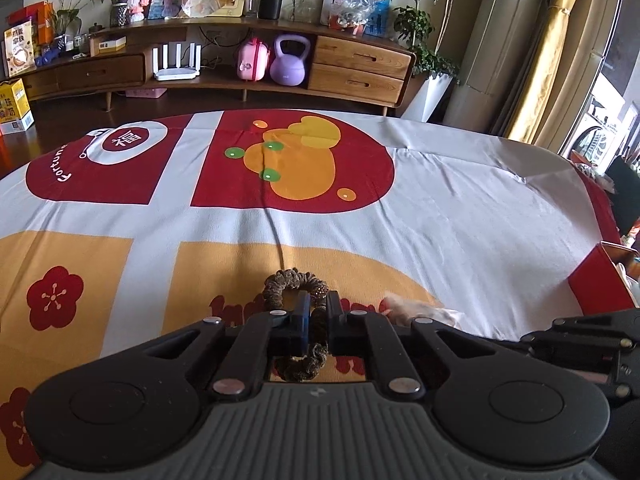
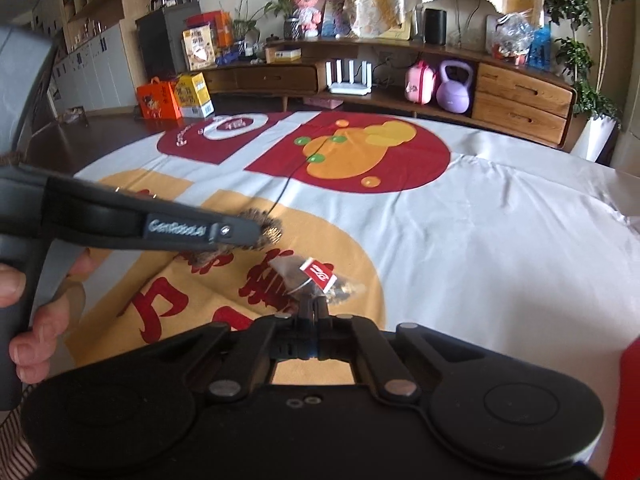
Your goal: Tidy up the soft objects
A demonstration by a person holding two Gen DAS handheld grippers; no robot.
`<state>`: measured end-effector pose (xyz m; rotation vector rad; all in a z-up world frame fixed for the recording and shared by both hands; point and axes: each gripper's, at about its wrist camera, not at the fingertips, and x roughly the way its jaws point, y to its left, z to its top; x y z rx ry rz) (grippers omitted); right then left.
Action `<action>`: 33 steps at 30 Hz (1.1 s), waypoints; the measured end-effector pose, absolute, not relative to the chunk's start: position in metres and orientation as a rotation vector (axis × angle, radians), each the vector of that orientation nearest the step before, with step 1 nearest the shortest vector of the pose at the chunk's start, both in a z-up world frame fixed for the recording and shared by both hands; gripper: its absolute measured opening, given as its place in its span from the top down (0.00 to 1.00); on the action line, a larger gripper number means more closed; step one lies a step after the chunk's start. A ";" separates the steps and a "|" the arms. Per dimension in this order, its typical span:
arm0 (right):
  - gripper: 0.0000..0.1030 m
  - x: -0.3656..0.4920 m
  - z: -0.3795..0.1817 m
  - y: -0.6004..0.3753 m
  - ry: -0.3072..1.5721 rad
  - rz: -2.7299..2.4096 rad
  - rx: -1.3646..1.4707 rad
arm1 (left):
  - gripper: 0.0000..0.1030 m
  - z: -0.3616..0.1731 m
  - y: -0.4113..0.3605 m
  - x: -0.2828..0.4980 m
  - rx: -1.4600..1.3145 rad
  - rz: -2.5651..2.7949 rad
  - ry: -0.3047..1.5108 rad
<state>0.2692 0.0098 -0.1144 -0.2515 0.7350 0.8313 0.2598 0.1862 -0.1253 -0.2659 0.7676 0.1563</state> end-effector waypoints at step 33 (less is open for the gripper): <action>1.00 0.211 -0.054 -0.124 0.705 0.746 -0.064 | 0.92 -0.089 0.144 0.177 -0.288 0.042 0.830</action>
